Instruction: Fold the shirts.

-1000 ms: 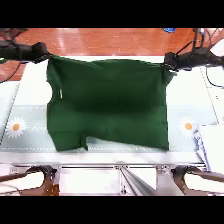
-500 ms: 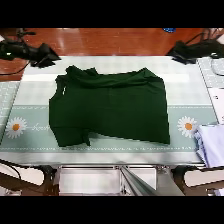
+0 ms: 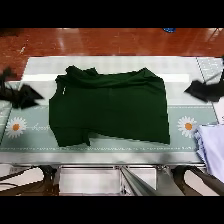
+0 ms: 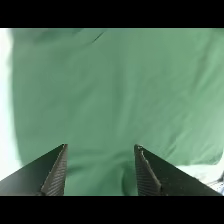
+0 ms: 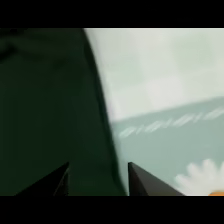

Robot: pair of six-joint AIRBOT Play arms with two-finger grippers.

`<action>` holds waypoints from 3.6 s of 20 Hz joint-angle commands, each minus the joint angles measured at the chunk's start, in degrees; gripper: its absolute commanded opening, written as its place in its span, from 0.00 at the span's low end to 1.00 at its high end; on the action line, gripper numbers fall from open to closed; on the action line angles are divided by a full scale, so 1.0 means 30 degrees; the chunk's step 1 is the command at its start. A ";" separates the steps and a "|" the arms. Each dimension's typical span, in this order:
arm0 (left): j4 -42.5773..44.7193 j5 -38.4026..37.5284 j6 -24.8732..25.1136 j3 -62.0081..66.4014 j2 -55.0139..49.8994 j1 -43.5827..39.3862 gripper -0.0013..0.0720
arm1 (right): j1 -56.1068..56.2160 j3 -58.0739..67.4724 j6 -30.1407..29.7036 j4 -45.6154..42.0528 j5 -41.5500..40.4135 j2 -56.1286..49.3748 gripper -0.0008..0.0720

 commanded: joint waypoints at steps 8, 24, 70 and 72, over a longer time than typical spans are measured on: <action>0.2382 0.3555 0.0503 -0.6178 0.1341 0.1472 0.71 | -0.0182 -0.7665 -0.1392 0.4408 -0.0328 0.6849 0.58; -0.0313 0.3024 0.2943 -0.5952 -0.1297 -0.1355 0.04 | -0.5268 -0.7446 0.0189 0.1246 0.2127 0.7009 0.58; -0.0831 0.7759 0.0816 1.3872 1.2575 0.0022 0.04 | 0.1486 2.0108 -0.1013 0.1479 0.4583 0.4830 0.05; 0.3191 0.7716 -0.0248 1.3872 1.4163 -0.1071 0.04 | 0.1486 2.0108 -0.0641 0.0240 0.5814 0.6215 0.05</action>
